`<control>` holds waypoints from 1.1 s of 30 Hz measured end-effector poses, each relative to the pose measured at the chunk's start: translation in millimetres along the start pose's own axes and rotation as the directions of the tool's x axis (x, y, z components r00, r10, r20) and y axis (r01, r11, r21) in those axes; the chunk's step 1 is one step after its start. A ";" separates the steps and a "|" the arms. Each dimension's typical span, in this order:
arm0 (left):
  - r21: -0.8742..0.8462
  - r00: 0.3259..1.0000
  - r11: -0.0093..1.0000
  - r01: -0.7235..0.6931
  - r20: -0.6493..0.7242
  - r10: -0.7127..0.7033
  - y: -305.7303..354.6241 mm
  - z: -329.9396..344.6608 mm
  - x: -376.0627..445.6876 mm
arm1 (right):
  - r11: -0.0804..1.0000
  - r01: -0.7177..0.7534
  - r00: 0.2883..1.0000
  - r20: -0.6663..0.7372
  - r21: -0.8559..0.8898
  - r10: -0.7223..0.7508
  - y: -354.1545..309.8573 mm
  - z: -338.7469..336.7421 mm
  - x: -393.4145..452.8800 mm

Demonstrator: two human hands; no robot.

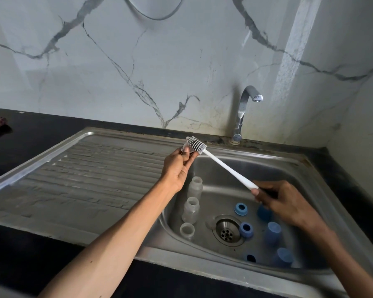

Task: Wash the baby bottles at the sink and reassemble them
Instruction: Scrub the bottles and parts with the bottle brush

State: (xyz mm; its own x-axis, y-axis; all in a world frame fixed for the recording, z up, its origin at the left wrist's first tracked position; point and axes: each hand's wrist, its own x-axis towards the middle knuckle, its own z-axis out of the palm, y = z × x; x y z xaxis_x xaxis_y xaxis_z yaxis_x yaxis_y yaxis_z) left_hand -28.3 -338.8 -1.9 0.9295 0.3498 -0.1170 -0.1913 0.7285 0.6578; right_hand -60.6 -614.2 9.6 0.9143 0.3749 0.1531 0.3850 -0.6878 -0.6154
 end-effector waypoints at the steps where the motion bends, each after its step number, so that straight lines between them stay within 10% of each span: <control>1: -0.019 1.000 1.000 -0.004 0.000 0.004 -1.5 0.9 0.3 | 1.000 0.006 1.000 0.005 0.016 -0.006 0.5 0.1 0.0; 9: -0.069 1.000 0.997 -0.020 0.006 0.020 2.0 -1.8 4.2 | 0.999 0.005 1.000 0.005 0.053 -0.005 -1.5 -1.1 -1.1; 19: 0.532 0.980 0.830 -0.169 0.179 0.085 -28.4 1.1 -17.6 | 0.993 -0.010 0.999 -0.043 -0.115 0.005 2.6 0.1 0.6; 33: 0.214 0.986 0.966 -0.144 -0.050 0.158 0.6 -8.4 1.9 | 0.983 -0.112 0.994 -0.021 -0.147 0.110 17.3 -34.3 5.0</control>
State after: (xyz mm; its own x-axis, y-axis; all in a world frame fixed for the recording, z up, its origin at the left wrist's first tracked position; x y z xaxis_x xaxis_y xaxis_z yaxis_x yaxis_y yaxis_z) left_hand -29.3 -332.7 -8.0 0.8708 0.4892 -0.0486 -0.2510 0.5274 0.8117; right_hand -45.1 -645.6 26.2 0.9537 0.2837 0.1003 0.2942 -0.8092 -0.5086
